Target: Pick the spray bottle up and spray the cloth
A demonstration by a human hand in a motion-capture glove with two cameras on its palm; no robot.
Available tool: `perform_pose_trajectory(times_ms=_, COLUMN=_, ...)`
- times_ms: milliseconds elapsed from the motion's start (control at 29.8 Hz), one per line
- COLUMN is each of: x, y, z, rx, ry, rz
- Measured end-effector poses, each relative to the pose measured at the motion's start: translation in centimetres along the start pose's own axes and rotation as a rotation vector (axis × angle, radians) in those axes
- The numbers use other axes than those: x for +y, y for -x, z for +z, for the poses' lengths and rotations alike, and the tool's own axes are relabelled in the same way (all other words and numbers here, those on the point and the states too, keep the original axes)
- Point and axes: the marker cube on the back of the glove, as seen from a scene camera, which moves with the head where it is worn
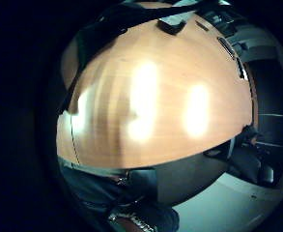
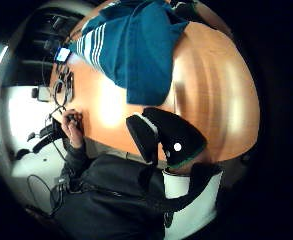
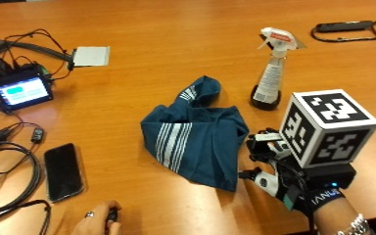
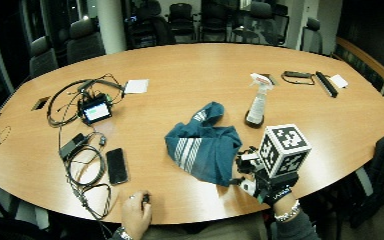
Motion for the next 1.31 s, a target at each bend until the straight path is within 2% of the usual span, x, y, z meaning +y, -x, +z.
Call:
perform_pose_trajectory(times_ms=235, x=-4.2, y=0.2, z=-1.1, rx=0.016, ry=-0.043, rz=0.034)
perform_pose_trajectory(times_ms=469, x=-8.0, y=-0.9, z=-1.9, rx=-0.087, ry=-0.112, rz=0.112)
perform_pose_trajectory(times_ms=1006, x=-15.4, y=-4.4, z=-3.6, rx=-0.446, ry=-0.547, rz=0.412)
perform_pose_trajectory(times_ms=1307, x=-18.1, y=-6.0, z=-2.9, rx=-0.673, ry=-0.649, rz=0.436)
